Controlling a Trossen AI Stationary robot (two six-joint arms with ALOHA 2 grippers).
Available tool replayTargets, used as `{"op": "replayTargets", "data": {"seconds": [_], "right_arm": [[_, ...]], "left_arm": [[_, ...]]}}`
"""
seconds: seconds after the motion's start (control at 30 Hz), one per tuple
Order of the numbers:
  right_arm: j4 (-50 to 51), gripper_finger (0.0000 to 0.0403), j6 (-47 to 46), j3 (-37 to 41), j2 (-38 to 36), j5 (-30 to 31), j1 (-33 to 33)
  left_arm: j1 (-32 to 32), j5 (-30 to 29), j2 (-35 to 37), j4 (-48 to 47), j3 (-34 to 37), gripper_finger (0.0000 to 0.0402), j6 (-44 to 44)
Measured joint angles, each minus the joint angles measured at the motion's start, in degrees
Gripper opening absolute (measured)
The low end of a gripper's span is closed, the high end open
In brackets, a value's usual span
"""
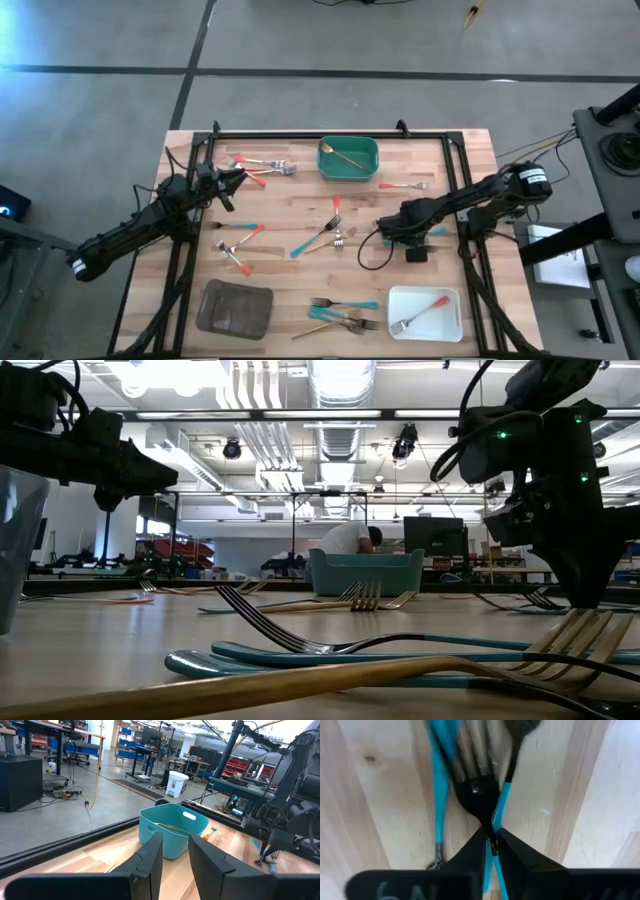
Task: Sort silverware by color (type)
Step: Put the blue fork into the black bin
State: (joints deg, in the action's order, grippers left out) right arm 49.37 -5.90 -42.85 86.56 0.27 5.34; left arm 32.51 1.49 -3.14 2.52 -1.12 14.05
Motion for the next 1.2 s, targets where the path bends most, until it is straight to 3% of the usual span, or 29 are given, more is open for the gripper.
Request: {"op": "replayTargets", "data": {"seconds": [0.77,1.2], "right_arm": [[-0.5,0.001,-6.9,0.3,-14.4,-0.7,0.0],[-18.0,0.0012,-13.4,0.2,-16.4,0.0,0.0]], "left_arm": [[0.0,0.0,0.0,0.0,0.0,0.0077,0.0],[0.0,0.0,0.0,0.0,0.0,0.0077,0.0]]}}
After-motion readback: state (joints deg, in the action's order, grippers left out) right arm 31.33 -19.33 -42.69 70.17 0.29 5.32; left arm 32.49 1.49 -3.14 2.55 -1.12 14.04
